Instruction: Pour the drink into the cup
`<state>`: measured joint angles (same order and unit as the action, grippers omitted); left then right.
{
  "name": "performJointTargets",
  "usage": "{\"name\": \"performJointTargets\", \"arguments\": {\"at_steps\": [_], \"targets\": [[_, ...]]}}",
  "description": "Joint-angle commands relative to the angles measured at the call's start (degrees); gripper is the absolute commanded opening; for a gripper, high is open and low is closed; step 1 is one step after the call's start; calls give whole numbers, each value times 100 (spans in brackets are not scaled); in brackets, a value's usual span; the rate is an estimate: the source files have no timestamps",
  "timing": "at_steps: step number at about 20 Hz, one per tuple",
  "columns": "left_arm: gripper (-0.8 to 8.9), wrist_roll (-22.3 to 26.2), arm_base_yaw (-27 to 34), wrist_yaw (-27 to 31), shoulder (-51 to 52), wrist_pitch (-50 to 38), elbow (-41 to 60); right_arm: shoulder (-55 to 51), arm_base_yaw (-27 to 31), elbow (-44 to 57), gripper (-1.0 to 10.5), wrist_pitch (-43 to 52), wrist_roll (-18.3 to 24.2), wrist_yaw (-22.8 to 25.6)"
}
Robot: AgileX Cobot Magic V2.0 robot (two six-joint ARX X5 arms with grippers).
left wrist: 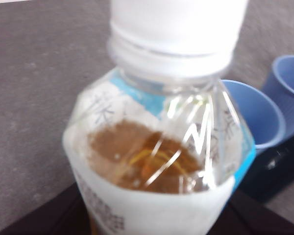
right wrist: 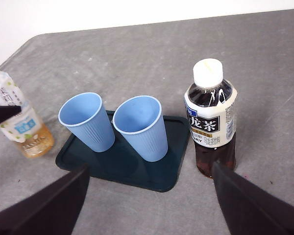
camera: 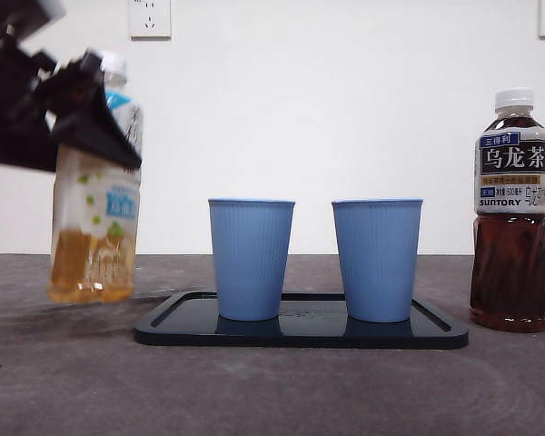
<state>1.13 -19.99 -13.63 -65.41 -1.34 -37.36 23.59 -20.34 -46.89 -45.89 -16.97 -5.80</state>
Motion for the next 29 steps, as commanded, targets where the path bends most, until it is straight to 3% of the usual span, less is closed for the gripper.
{"name": "performJointTargets", "arguments": {"at_steps": [1, 6, 15, 29], "targets": [[213, 535, -273, 164, 24, 802, -603, 13, -31, -83, 401, 33, -57, 22], [213, 1102, -887, 1241, -68, 1880, -1231, 13, -31, -83, 401, 33, -57, 22], [213, 1513, -1447, 2975, -697, 3053, -2155, 13, -31, -83, 401, -11, -55, 24], [213, 1626, -1945, 4513, -2430, 4693, -3799, 13, -31, -79, 401, -31, -50, 26]]}}
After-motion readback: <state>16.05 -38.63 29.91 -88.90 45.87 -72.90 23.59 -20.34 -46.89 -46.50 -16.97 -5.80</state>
